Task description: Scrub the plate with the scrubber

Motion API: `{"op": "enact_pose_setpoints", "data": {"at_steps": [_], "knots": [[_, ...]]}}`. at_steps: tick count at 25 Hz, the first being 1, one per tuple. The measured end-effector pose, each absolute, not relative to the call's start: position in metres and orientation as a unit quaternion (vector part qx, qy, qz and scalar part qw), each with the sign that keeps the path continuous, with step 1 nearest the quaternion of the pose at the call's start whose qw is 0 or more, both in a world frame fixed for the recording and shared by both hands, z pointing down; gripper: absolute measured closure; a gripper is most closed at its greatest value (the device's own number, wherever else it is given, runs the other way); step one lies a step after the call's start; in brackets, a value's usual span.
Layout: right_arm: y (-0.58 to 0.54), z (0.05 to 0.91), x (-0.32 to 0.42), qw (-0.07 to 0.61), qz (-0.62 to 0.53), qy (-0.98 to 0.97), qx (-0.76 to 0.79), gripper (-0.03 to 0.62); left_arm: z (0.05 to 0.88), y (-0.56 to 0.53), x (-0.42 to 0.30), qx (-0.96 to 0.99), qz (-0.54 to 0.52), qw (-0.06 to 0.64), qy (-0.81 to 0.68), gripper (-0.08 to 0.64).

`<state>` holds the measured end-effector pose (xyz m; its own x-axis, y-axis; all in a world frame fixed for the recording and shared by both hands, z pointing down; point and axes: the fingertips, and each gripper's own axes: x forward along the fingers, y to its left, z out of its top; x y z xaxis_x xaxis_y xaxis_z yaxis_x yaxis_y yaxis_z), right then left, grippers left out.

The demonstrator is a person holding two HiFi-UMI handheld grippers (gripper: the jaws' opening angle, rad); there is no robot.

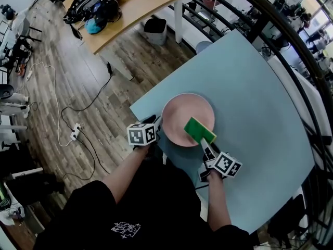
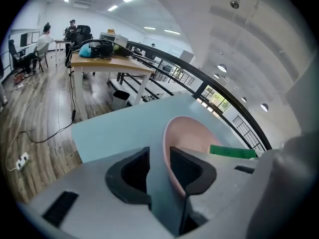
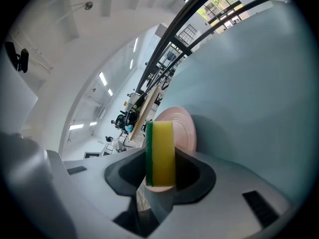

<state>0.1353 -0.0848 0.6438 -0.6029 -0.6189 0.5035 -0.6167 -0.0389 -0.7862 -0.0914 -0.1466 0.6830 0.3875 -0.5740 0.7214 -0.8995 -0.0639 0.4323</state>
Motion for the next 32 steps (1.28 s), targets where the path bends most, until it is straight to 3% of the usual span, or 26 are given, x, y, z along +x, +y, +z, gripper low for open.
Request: {"op": "enact_pose_setpoints", "data": {"at_steps": [10,17,20,32], "knots": [[-0.092,0.649,0.132,0.001,-0.586,0.668,-0.459,0.460,0.697,-0.168,-0.078,0.709,0.213,0.433,-0.515,0.450],[-0.087,0.646,0.135,0.011,-0.609,0.660,-0.440,0.460,0.705,-0.164,-0.074,0.700,0.218,0.448,-0.512,0.484],[-0.084,0.650,0.143,0.010,-0.628,0.647,-0.432,0.459,0.706,-0.166,-0.074,0.696,0.220,0.448,-0.516,0.531],[-0.086,0.664,0.139,0.007,-0.651,0.624,-0.432,0.460,0.709,-0.168,-0.076,0.690,0.217,0.452,-0.521,0.540]]}}
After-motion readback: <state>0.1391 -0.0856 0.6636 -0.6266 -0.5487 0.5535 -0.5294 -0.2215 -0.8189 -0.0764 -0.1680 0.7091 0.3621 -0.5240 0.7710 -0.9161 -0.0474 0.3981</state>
